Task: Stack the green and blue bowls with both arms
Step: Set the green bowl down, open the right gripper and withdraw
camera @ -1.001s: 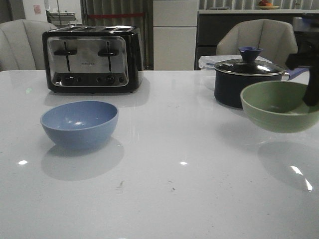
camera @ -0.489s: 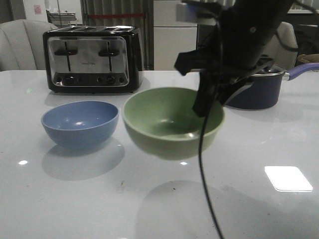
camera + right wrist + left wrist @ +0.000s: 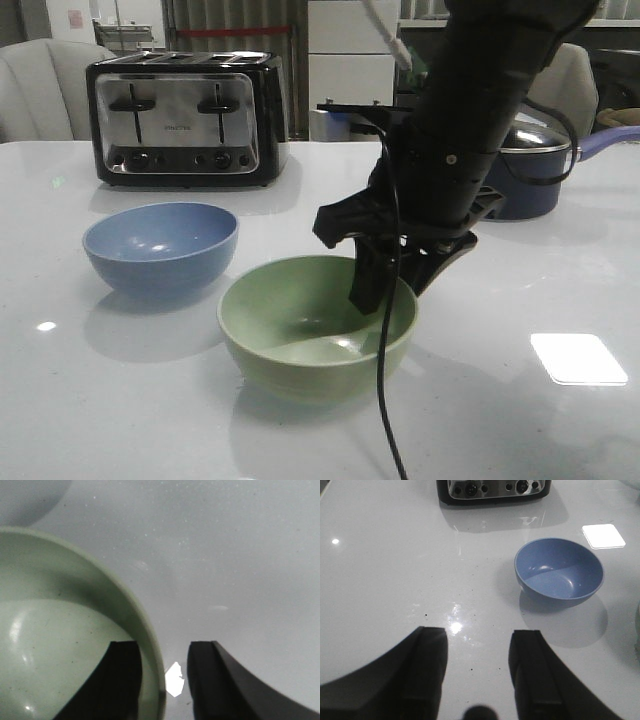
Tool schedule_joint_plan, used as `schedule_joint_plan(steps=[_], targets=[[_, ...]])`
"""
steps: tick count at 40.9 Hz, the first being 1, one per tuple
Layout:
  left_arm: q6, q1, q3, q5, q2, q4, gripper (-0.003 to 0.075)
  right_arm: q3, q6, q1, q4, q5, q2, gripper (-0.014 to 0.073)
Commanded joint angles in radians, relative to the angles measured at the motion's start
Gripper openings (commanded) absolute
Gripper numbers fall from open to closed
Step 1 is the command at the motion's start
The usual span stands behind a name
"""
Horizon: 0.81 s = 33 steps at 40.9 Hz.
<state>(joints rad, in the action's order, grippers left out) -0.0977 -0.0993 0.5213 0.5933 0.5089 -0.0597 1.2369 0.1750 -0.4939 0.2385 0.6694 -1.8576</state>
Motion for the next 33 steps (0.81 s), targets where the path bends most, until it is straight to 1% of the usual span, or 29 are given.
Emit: schedule_joint_plan(steps=[1,6,11,20,33], targets=[[0.009,-0.008,0.030,-0.079,0.011,-0.005,0.0360,0.022,0.015,0.001,0.003,-0.041,0.117,0.0414],[0.009,-0.008,0.030,-0.079,0.011,-0.005,0.0360,0.011,0.031,-0.003,0.003,-0.041,0.235,0.0413],[0.009,-0.008,0.030,-0.079,0.011,-0.005,0.0360,-0.046,0.064,-0.018,0.003,-0.080,0.371,0.0413],[0.009,-0.008,0.030,-0.079,0.011,-0.005,0.0360,-0.233,0.065,-0.032,0.000,-0.140,0.658,0.0413],[0.009,-0.008,0.030,-0.079,0.011,-0.005,0.0360,-0.515,0.065,-0.032,0.000,-0.126,1.003,0.0413]])
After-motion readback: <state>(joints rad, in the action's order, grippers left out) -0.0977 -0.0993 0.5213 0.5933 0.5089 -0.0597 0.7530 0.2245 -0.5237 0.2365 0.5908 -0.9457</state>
